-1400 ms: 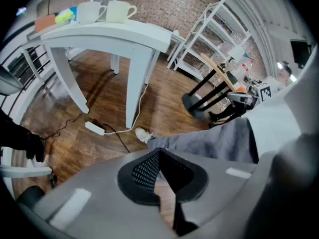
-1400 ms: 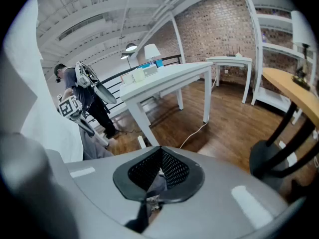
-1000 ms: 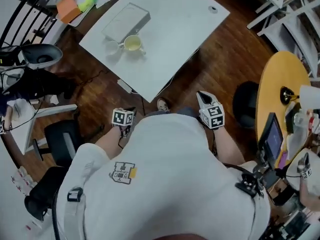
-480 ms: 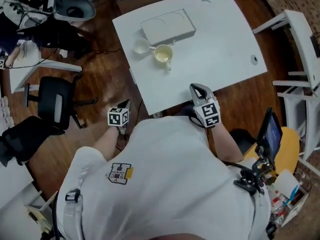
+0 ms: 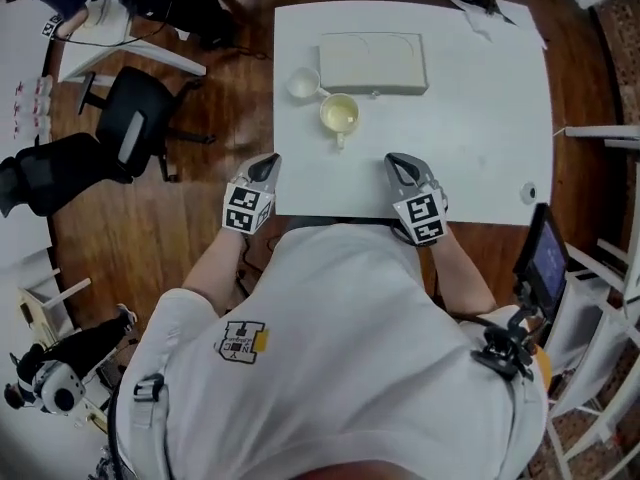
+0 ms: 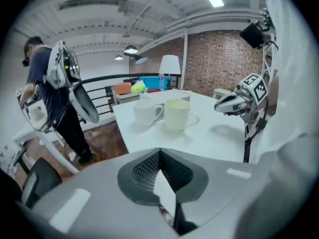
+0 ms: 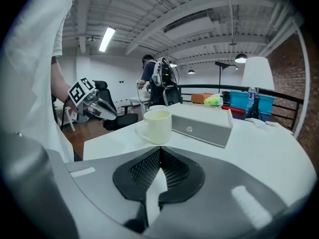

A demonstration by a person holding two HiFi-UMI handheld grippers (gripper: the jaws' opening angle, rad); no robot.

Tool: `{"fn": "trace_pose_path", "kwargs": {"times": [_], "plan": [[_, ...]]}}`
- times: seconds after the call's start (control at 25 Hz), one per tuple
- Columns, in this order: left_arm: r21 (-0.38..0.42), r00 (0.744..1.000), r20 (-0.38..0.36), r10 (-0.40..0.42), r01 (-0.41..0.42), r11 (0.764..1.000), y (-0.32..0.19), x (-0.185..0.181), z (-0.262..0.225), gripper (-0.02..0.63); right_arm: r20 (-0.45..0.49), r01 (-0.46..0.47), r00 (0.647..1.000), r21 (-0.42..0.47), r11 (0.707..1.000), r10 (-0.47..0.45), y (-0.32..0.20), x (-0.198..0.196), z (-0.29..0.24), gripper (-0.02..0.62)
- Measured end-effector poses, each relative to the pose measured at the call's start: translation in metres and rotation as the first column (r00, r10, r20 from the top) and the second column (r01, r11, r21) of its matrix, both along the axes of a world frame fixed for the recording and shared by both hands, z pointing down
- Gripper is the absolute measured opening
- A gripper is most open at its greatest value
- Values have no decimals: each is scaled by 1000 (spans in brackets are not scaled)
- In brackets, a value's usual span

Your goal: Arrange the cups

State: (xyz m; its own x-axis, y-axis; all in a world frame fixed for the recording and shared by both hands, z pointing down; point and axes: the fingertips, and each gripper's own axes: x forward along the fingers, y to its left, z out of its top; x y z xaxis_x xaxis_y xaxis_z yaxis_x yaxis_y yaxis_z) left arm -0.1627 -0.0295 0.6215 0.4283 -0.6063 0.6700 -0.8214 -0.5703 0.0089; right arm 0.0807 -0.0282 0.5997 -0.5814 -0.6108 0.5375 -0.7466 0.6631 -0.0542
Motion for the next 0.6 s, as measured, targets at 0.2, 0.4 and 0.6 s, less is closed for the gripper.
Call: {"fn": "trace_pose_path", "kwargs": {"times": [0.2, 0.4, 0.6], "plan": [[100, 990, 73, 118, -125, 987, -27, 34, -33, 0, -1, 53, 999, 22, 998, -53, -15, -10, -8, 0], [66, 973, 100, 209, -216, 974, -47, 56, -13, 0, -40, 52, 998, 39, 998, -50, -20, -25, -16, 0], [104, 985, 125, 120, -134, 986, -86, 50, -1, 0, -65, 23, 998, 33, 999, -21, -34, -22, -17, 0]]}}
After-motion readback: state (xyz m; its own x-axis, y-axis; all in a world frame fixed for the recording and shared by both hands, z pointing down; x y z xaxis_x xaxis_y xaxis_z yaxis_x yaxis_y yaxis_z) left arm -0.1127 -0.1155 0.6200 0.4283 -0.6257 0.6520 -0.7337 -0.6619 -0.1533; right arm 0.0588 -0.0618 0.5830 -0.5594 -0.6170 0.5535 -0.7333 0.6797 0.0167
